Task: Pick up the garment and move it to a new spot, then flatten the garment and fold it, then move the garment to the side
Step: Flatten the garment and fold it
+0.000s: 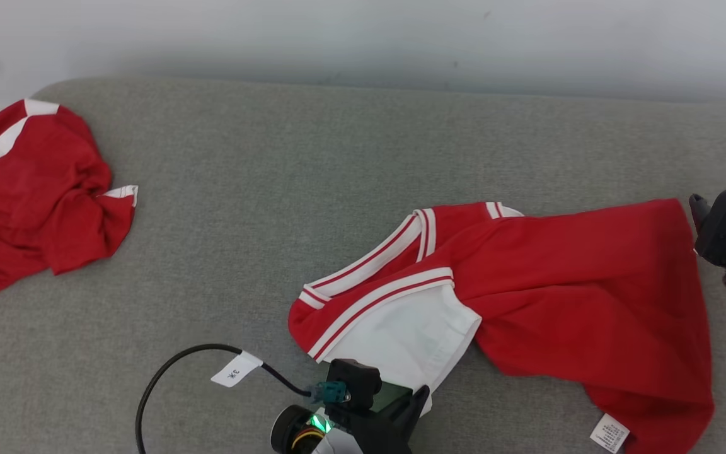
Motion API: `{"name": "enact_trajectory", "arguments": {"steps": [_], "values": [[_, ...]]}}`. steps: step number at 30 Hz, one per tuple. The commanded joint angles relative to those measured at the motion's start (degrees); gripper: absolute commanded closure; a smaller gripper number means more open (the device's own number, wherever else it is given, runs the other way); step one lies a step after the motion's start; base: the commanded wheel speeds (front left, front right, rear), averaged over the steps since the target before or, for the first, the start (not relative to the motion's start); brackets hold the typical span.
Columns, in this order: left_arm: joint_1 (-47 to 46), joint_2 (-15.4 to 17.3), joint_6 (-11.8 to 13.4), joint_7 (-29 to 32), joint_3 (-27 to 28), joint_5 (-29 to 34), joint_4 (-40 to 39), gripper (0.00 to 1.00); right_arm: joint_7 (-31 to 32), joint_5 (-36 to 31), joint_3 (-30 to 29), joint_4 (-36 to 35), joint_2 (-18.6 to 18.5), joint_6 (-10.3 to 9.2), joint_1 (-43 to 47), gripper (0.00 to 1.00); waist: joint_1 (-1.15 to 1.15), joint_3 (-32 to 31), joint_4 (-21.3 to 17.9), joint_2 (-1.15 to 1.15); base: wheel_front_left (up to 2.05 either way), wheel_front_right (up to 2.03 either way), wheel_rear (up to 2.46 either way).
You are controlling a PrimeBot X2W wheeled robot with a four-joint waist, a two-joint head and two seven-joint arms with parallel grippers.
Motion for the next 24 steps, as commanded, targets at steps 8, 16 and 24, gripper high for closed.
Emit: {"name": "enact_trajectory", "arguments": {"steps": [8,16,24], "values": [[5.2,4.5,2.8,2.1,0.2,-1.0,-4.1,1.0,-0.4,-7.0,-8.1,3.6,1.8,0.2,-0.8,0.0,-0.01,0.9,3.5,-0.01,0.0,0.0,0.0],[8.0,7.1,5.4,3.7,0.6,-1.6,-8.8,1.0,2.7,-13.1,-14.0,3.1,4.0,0.2,0.5,1.0,-0.01,0.7,5.0,-0.01,0.0,0.0,0.0],[8.4,8.5,7.2,3.7,2.0,-2.0,-11.0,1.0,8.0,-14.4,-13.5,0.7,6.1,0.2,2.1,1.0,-0.01,1.0,3.3,-0.01,0.0,0.0,0.0]]}}
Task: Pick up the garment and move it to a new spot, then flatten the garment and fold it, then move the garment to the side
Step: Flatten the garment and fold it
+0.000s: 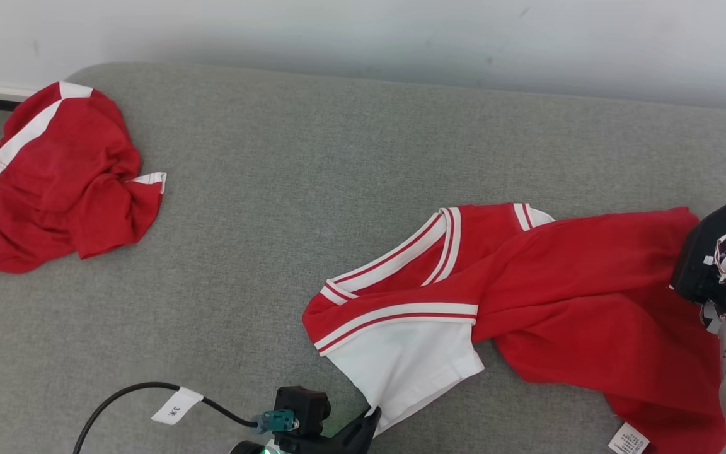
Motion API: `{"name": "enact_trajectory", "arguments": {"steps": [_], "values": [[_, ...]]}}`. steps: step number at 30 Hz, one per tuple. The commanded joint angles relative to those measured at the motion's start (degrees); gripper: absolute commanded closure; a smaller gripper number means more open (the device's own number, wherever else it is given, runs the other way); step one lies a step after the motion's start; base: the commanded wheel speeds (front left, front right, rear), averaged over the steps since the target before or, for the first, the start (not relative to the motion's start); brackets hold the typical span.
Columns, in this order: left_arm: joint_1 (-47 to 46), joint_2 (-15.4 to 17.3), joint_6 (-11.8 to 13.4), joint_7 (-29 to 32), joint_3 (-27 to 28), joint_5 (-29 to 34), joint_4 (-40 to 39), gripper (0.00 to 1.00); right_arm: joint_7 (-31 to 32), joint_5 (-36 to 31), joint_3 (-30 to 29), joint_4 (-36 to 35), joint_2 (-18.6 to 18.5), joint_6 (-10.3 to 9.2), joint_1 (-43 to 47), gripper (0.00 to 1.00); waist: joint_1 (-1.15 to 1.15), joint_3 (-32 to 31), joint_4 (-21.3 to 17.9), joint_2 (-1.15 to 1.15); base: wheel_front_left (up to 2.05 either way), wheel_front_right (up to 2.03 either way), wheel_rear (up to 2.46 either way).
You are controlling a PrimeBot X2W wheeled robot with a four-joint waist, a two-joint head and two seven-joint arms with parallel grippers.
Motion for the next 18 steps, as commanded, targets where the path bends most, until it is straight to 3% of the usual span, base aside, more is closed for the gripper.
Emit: {"name": "enact_trajectory", "arguments": {"steps": [1,7,8,9,18], "values": [[0.9,0.6,0.5,-0.1,0.4,-0.1,0.3,1.0,1.2,0.3,1.0,-0.2,-0.4,0.2,1.5,1.0,0.0,-0.5,-0.8,0.0,0.0,0.0,0.0],[1.4,0.9,0.7,-0.6,1.1,-1.0,0.4,1.0,11.2,3.0,5.9,0.3,-3.0,0.06,5.2,0.97,0.0,-2.4,-2.3,0.0,0.0,0.0,0.0],[1.5,1.0,0.8,-0.7,1.2,-1.2,0.4,1.0,11.5,3.9,6.7,-0.6,-3.2,0.06,5.3,0.61,0.0,-2.7,-2.5,0.0,0.0,0.0,0.0],[1.5,1.0,0.8,-0.8,1.3,-1.2,0.4,1.0,11.0,4.8,7.2,-2.1,-3.7,0.07,5.1,0.0,0.0,-2.9,-2.7,0.0,0.0,0.0,0.0],[0.4,1.3,0.8,-1.0,1.2,-1.0,-0.8,1.0,4.8,9.9,9.2,-12.0,-4.1,0.07,4.6,0.0,0.0,-1.4,-1.5,0.0,0.0,0.0,0.0]]}}
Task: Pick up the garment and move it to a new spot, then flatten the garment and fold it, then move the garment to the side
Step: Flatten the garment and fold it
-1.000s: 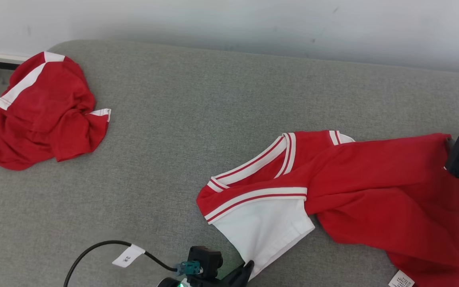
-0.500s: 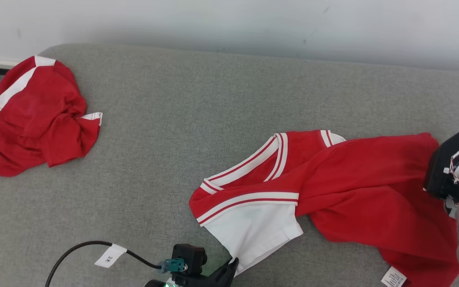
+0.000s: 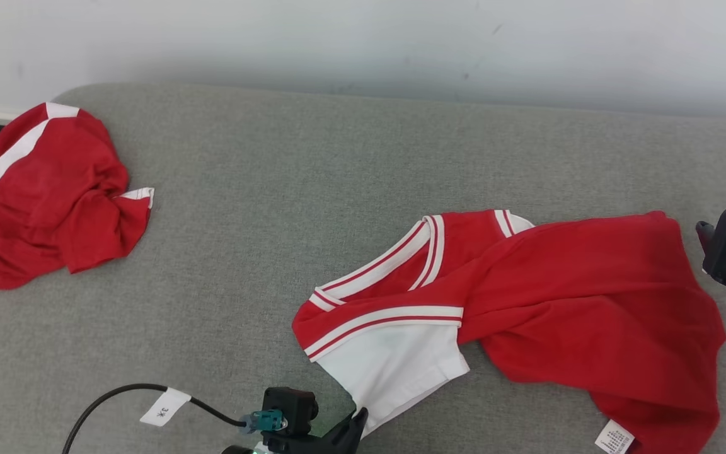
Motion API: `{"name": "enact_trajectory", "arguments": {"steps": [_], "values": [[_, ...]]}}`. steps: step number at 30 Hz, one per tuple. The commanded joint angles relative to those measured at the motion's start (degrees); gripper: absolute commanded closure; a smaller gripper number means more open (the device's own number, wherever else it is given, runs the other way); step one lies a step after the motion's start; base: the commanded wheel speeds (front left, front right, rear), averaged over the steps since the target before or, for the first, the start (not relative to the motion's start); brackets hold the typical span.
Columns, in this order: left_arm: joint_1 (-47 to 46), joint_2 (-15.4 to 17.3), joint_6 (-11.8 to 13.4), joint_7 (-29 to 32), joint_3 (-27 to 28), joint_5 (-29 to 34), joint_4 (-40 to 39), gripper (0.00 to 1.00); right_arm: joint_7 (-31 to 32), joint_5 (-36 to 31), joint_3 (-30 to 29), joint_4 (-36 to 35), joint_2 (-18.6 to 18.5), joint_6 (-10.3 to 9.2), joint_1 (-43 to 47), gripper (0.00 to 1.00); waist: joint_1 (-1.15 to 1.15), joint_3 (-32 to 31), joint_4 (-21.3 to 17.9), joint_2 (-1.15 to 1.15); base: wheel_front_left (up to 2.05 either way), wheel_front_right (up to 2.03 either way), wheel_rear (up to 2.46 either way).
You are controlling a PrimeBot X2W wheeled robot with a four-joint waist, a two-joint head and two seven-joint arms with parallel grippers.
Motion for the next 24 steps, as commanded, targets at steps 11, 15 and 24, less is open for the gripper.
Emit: {"name": "enact_trajectory", "arguments": {"steps": [11,15,24], "values": [[-2.7,-0.9,0.5,-0.5,-1.5,2.0,-1.8,1.0,-1.3,0.3,-2.4,3.1,1.0,-0.09,-1.1,0.0,0.0,6.9,5.1,0.0,0.0,0.0,0.0],[-3.1,-0.8,0.5,-0.8,-1.1,1.8,-1.5,1.0,-1.5,0.2,-0.6,4.0,1.4,-0.08,-1.1,0.79,0.0,7.8,4.7,0.0,0.0,0.0,0.0],[-4.0,-1.0,0.7,-3.2,-0.4,2.3,-0.3,1.0,-10.8,4.1,6.5,1.2,-2.1,-0.09,-2.1,1.0,0.0,4.6,3.0,0.0,0.0,0.0,0.0]]}}
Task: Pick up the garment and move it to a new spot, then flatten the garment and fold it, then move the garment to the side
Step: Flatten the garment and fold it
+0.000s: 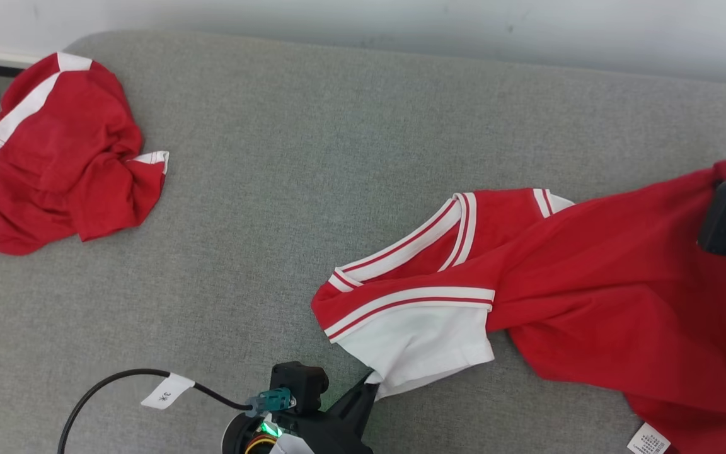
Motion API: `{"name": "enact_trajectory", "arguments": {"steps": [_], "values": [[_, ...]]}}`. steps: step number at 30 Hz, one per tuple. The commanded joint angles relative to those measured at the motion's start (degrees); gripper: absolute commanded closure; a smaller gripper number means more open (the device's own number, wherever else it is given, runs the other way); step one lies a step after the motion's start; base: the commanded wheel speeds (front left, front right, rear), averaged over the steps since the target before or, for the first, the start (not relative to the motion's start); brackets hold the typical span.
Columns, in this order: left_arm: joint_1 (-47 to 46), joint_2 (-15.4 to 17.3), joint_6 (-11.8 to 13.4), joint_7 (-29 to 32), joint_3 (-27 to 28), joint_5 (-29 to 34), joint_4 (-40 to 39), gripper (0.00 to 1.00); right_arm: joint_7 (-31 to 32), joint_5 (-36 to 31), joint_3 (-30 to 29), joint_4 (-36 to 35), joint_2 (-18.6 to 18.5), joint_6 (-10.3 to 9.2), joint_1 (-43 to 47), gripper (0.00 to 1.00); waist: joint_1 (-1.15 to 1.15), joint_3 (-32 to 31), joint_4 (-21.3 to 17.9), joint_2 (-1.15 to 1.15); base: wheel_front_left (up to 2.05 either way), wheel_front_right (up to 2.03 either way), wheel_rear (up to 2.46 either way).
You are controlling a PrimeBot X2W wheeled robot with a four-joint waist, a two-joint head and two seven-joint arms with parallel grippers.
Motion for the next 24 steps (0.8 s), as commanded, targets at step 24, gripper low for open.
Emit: {"name": "enact_trajectory", "arguments": {"steps": [24], "values": [[9.1,6.3,3.6,0.4,3.4,-4.3,-1.4,1.0,11.5,20.6,8.2,-40.7,-1.9,-0.09,44.6,1.0,-0.01,-15.2,-8.3,0.0,0.0,0.0,0.0]]}}
